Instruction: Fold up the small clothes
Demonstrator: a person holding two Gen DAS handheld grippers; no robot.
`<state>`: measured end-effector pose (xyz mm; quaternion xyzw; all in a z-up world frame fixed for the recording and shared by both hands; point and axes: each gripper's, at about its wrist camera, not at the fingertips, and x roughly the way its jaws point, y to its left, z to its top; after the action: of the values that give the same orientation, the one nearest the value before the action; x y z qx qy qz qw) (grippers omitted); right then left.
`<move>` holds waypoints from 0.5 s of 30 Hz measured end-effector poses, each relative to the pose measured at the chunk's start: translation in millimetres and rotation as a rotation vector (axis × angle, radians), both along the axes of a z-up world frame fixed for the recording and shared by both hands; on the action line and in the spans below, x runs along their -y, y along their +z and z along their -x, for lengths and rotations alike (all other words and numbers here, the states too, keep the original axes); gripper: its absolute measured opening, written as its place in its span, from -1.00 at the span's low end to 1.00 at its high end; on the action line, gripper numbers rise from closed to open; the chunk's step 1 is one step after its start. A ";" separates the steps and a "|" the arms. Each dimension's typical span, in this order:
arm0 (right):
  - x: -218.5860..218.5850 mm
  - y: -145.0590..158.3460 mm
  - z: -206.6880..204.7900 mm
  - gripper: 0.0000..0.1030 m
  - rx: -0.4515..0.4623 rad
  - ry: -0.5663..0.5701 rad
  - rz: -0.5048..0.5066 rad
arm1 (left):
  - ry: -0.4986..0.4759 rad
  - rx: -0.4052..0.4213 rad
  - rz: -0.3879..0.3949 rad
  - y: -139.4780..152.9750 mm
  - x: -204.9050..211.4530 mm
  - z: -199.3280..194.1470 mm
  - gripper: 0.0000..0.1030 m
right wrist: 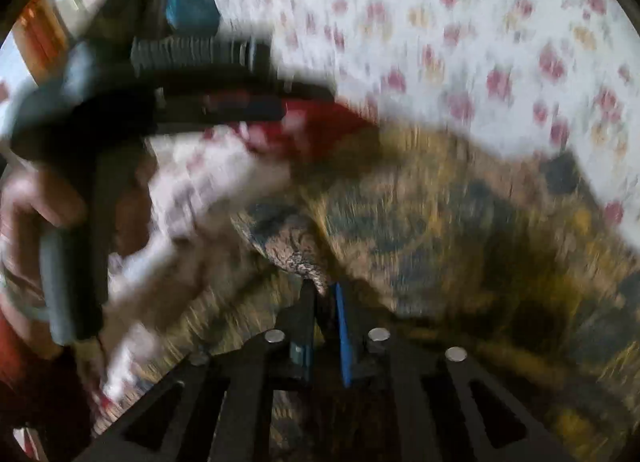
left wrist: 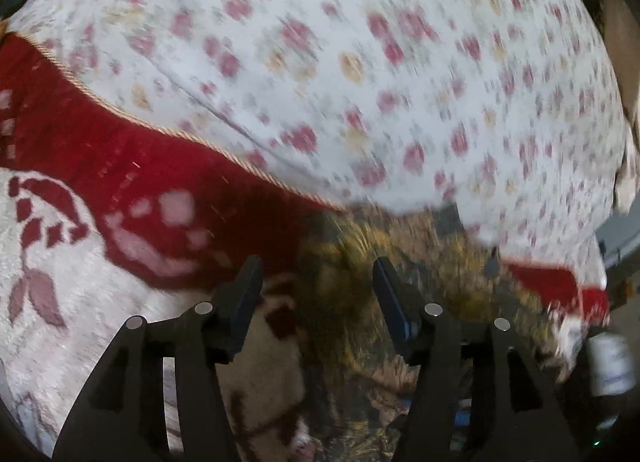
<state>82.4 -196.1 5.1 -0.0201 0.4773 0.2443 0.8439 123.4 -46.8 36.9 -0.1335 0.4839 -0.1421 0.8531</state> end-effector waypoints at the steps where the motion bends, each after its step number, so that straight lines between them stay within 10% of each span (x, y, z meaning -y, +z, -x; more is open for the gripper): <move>1: 13.9 13.3 10.7 -0.63 0.009 -0.018 -0.024 | -0.024 -0.004 -0.018 -2.1 8.6 0.3 0.10; 5: 102.4 66.1 57.5 0.64 0.167 -0.287 0.034 | -0.075 -0.005 -0.064 -8.7 29.0 5.3 0.11; 10: 243.7 65.0 57.5 0.66 0.089 -0.709 0.149 | -0.076 -0.015 -0.105 -14.6 37.9 8.9 0.11; 15: 293.7 44.3 31.2 0.51 -0.017 -0.731 0.015 | -0.081 -0.002 -0.122 -12.9 41.6 8.8 0.11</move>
<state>51.2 -489.8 49.4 0.1477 0.4615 -0.0770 0.8714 114.6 -88.4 24.0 -0.0620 0.4973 -0.1466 0.8529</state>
